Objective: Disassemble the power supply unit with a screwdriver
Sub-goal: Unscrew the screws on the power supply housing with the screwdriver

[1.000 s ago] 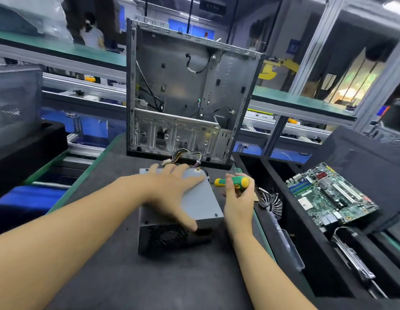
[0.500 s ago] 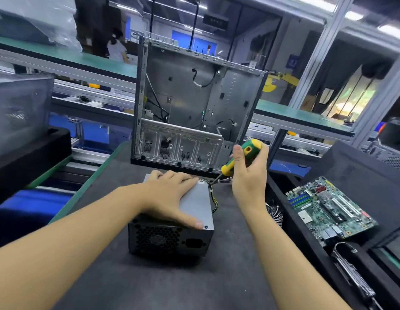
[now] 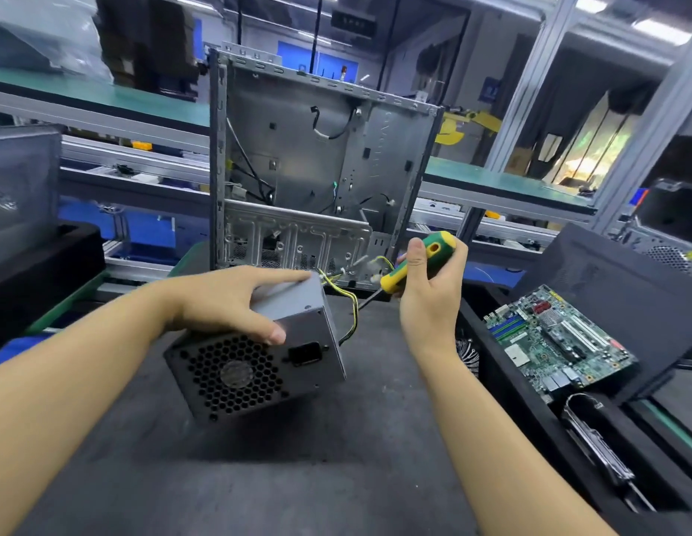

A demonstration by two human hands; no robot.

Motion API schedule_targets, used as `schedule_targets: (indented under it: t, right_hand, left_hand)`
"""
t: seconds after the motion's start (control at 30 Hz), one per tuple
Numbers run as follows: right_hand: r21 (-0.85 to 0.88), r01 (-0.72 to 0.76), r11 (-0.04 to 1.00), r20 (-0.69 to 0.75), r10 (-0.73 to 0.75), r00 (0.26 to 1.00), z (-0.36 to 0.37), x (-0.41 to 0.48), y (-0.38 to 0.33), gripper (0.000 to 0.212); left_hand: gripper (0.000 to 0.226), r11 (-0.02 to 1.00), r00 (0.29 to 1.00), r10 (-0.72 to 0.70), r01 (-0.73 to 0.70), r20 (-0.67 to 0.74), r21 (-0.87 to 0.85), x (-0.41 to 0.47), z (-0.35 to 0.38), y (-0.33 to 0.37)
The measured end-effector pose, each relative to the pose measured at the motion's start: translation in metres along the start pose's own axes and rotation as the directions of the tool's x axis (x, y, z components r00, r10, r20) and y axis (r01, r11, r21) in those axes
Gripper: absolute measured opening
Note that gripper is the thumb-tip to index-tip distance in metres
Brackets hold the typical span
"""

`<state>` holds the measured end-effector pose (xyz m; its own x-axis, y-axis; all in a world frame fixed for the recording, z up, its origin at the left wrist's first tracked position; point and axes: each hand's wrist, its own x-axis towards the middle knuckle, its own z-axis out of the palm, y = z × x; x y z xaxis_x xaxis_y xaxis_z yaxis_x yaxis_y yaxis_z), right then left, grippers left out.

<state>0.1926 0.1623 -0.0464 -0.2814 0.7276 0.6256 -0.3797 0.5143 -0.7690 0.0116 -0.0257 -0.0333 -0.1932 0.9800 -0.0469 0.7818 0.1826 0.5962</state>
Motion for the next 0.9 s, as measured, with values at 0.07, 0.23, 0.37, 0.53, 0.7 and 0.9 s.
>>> schedule_targets:
  t: [0.07, 0.23, 0.37, 0.53, 0.7, 0.9]
  right_hand:
    - [-0.005, 0.014, 1.0, -0.035, -0.014, 0.999, -0.001, 0.0, 0.003, 0.01]
    - [-0.212, -0.013, 0.977, -0.135, -0.016, 0.991, -0.01, 0.01, 0.013, 0.013]
    - [-0.283, -0.325, 0.902, 0.276, 0.402, 0.873, -0.021, 0.009, 0.021, 0.025]
    - [-0.352, -0.533, 0.77, 0.596, 0.623, 0.507, -0.024, -0.021, 0.047, 0.042]
    - [-0.453, -0.419, 0.787, 0.457, 0.608, 0.649, -0.009, -0.026, 0.056, 0.019]
    - [-0.058, -0.657, 0.752, 0.585, 0.559, 0.588, -0.029, 0.0, 0.041, 0.02]
  left_hand:
    - [0.093, 0.995, 0.999, 0.042, -0.041, 0.014, -0.087, -0.003, -0.006, 0.001]
    - [0.093, 0.994, 0.998, 0.068, -0.067, 0.017, -0.083, -0.004, -0.007, 0.005]
    - [0.096, 0.997, 0.997, 0.072, -0.072, 0.005, -0.018, -0.003, -0.009, 0.008]
    - [0.098, 0.998, 0.998, 0.053, -0.054, -0.029, -0.024, -0.002, -0.017, 0.011]
    - [0.096, 0.997, 0.997, 0.079, -0.079, -0.004, -0.011, -0.006, -0.02, 0.014]
    - [0.098, 0.994, 0.994, 0.107, -0.108, 0.017, 0.025, -0.01, -0.021, 0.011]
